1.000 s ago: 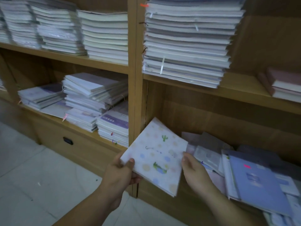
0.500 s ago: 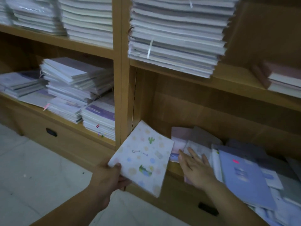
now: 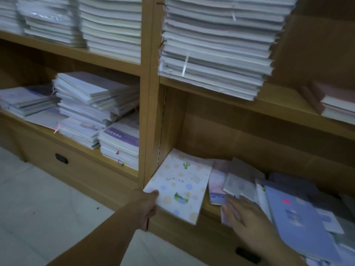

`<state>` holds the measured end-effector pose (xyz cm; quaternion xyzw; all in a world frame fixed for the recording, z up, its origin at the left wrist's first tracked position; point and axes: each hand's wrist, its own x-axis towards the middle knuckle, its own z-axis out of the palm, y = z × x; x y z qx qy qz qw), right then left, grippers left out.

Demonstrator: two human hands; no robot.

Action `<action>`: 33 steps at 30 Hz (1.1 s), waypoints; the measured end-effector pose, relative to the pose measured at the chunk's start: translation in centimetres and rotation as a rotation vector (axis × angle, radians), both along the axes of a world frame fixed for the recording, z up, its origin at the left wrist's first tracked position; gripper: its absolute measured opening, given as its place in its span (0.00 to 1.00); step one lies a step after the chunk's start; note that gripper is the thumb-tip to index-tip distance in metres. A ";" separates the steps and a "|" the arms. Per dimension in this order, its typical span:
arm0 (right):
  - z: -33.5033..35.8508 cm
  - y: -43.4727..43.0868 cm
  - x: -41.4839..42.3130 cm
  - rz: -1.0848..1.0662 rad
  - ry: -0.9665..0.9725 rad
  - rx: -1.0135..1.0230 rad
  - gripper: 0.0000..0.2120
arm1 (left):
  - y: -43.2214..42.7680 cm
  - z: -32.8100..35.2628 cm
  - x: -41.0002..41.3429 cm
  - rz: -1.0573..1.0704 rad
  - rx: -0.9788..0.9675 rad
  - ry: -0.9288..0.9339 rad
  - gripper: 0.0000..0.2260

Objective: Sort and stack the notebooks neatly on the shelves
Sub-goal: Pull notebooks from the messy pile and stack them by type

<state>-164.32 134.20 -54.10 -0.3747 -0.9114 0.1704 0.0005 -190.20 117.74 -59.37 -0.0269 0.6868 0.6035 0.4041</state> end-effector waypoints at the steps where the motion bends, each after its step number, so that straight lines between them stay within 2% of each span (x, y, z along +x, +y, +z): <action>1: 0.3 0.1 -0.1 -0.007 0.089 -0.001 0.38 | 0.2 -0.2 -0.1 -0.023 -0.127 0.182 0.18; 3: 0.5 0.5 -0.7 -0.014 0.198 0.013 0.38 | 0.3 0.5 0.1 -0.070 -0.373 0.663 0.21; 5: 0.2 1.2 -1.1 -0.022 0.210 0.044 0.35 | 0.3 2.2 1.6 -0.155 -0.364 1.141 0.18; 6: -0.2 1.7 -1.1 -0.021 0.195 0.051 0.32 | 0.5 2.6 2.7 -0.292 -0.318 1.262 0.18; 7: -0.7 2.1 -1.0 -0.020 0.172 0.040 0.29 | 0.9 2.9 4.0 -0.488 -0.316 1.299 0.22; 9: -1.2 2.5 -0.9 -0.019 0.125 0.005 0.26 | 1.9 2.4 6.4 -0.878 -0.491 1.220 0.34; 11: -1.3 2.9 -0.6 -0.008 0.110 0.007 0.26 | 3.1 1.4 7.7 -1.092 -0.690 1.169 0.39; 14: -1.2 3.3 0.3 -0.017 0.166 0.012 0.24 | 4.7 0.5 8.0 -1.097 -0.818 1.223 0.38; 17: -0.6 3.6 1.8 -0.043 0.164 0.016 0.23 | 6.5 0.5 8.2 -1.096 -0.903 1.136 0.39; 19: -0.1 4.0 3.3 -0.064 0.169 0.026 0.23 | 7.7 1.4 9.1 -1.027 -0.824 1.126 0.37; 21: 0.5 4.7 5.2 -0.121 0.186 0.019 0.20 | 9.5 1.8 10.2 -0.839 -0.484 1.195 0.27; 23: 1.0 5.1 7.1 -0.161 0.208 -0.001 0.20 | 11.0 2.0 11.4 -0.706 -0.206 1.065 0.18; 24: 1.1 5.2 8.0 -0.168 0.210 -0.010 0.21 | 11.7 1.9 11.9 -0.656 -0.184 0.983 0.16; 27: 1.2 5.2 10.5 -0.180 0.113 -0.078 0.28 | 13.9 1.9 12.3 -0.520 -0.329 0.906 0.23; 29: 1.2 5.1 12.2 -0.193 0.041 -0.149 0.40 | 15.1 2.3 12.1 -0.461 -0.354 0.833 0.30; 31: 1.0 5.0 13.5 -0.169 0.000 -0.162 0.52 | 16.1 2.3 11.8 -0.408 -0.318 0.692 0.35; 33: 0.5 5.1 14.3 -0.145 -0.016 -0.115 0.58 | 17.1 2.1 12.2 -0.351 -0.189 0.538 0.36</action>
